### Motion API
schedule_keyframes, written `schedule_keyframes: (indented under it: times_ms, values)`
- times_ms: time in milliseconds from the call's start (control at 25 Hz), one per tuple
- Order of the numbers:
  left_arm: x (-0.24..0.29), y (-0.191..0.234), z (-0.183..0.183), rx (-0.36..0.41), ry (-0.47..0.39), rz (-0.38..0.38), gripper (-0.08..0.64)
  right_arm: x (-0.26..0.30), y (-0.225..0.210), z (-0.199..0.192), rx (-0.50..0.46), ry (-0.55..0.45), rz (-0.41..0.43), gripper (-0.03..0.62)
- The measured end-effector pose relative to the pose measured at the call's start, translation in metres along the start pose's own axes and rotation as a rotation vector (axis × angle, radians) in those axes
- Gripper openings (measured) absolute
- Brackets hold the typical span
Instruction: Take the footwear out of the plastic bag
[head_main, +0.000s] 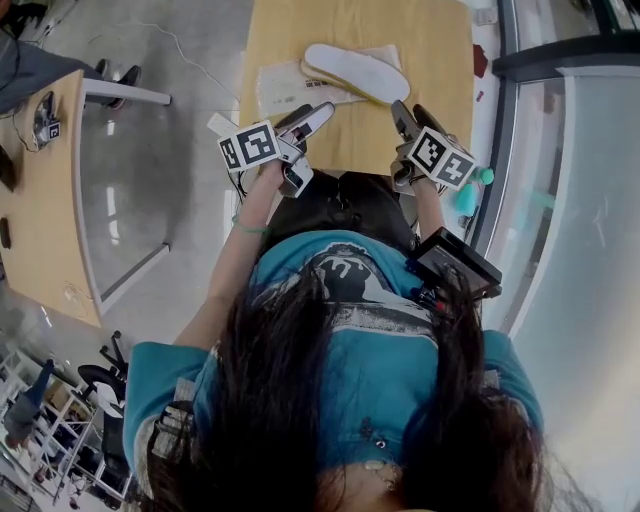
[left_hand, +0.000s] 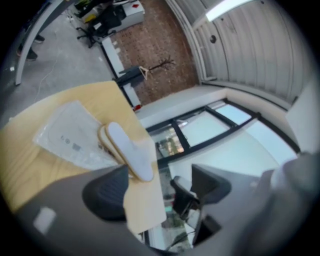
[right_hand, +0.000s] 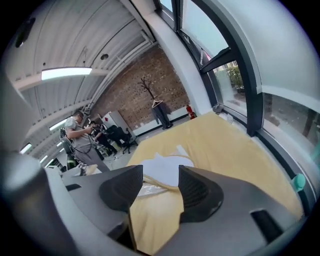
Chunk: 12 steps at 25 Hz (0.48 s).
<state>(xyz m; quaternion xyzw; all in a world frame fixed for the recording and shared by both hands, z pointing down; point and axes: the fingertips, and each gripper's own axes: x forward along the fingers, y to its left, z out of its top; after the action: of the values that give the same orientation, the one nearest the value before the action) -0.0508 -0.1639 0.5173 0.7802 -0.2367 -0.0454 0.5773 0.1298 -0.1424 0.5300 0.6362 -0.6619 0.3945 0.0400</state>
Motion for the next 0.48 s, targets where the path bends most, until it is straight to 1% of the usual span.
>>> schedule_keyframes:
  times_ms: [80,160,240,320,360,400,480]
  values:
    - [-0.004,-0.003,-0.005,0.042,0.021,-0.017,0.373,-0.009,0.017,-0.007,0.024,-0.007,0.056,0.227]
    - [-0.007,-0.004,-0.009,0.074,0.022,-0.030,0.346,-0.018,0.031,-0.017,0.047,-0.007,0.104,0.216]
    - [-0.012,-0.005,-0.010,0.115,0.002,-0.038,0.309,-0.026,0.039,-0.030,0.063,0.001,0.119,0.181]
    - [-0.016,-0.009,-0.010,0.170,-0.016,-0.044,0.280,-0.034,0.042,-0.043,0.065,0.018,0.113,0.127]
    - [-0.019,-0.010,-0.012,0.203,-0.023,-0.040,0.262,-0.038,0.045,-0.050,0.062,0.030,0.115,0.112]
    - [-0.024,-0.010,-0.013,0.239,-0.034,-0.030,0.234,-0.042,0.049,-0.059,0.058,0.045,0.124,0.101]
    - [-0.033,-0.010,-0.015,0.312,-0.068,0.000,0.135,-0.051,0.056,-0.074,0.049,0.073,0.143,0.086]
